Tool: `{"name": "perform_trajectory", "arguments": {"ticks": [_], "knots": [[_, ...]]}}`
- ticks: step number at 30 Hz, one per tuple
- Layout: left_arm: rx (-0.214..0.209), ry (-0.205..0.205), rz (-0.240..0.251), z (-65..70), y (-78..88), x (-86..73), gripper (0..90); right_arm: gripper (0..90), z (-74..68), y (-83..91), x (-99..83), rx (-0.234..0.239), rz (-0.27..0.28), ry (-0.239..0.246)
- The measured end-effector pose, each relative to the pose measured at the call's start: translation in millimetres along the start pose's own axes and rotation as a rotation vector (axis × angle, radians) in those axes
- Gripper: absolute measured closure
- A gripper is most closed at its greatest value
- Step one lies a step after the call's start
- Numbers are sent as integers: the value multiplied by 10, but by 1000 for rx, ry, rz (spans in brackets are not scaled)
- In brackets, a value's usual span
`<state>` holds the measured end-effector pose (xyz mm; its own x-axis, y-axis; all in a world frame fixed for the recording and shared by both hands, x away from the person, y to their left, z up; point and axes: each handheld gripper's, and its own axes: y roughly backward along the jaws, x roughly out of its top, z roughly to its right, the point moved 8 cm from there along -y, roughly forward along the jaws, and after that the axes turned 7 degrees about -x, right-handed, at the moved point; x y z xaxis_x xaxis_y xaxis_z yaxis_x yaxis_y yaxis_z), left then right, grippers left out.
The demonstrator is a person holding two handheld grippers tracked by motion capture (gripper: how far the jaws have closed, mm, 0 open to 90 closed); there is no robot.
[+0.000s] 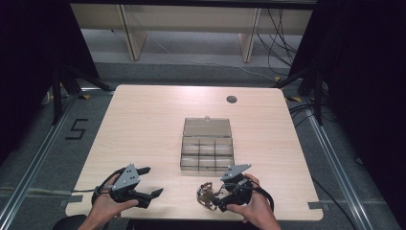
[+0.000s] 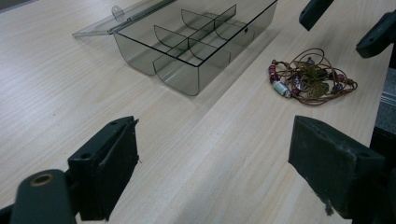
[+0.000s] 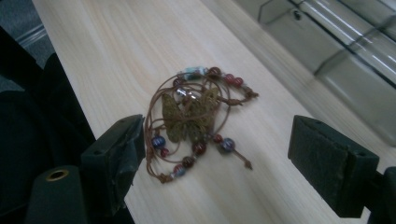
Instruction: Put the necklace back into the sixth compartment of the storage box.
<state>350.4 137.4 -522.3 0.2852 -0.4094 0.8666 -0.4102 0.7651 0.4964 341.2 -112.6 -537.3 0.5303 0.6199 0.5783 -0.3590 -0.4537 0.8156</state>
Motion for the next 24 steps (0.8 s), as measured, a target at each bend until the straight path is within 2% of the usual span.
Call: {"name": "perform_trajectory", "arguments": {"ticks": [1,2,5,8,10,12,14,16,17,18,19,20,21,24], "knots": [[9,-6,-12,-5,5,-7,151,205,-56,-9,-10,6,-35,-32],[6,14,-2,14,-8,-5,151,219,-39,-46,5,-5,-32,4],[-2,-13,-10,12,-4,-2,151,233,-67,-115,31,7,-31,69],[-4,-6,-2,17,-7,4,151,235,-98,-154,35,6,-54,71],[-5,-14,-2,8,-8,4,152,229,-117,-179,39,4,-63,55],[1,-13,-4,5,-6,5,151,228,-141,-212,46,9,-75,65],[-1,-6,-3,16,-8,4,151,216,-161,-254,52,-14,-93,94],[-3,-14,-7,16,-2,4,151,235,-186,-303,43,-18,-117,127],[-6,-13,-9,19,-1,4,151,235,-186,-303,43,-18,-117,127],[-6,5,-1,31,-7,6,151,235,-183,-319,40,-32,-120,125],[-7,-12,1,23,-4,12,151,236,-177,-332,37,-44,-118,128],[-7,-8,0,22,-4,10,151,247,-174,-339,37,-40,-118,142],[-2,-17,-13,9,-2,1,151,299,-179,-337,43,-31,-119,146],[-4,-10,-12,22,-7,1,151,330,-173,-345,48,-35,-121,157]]}}
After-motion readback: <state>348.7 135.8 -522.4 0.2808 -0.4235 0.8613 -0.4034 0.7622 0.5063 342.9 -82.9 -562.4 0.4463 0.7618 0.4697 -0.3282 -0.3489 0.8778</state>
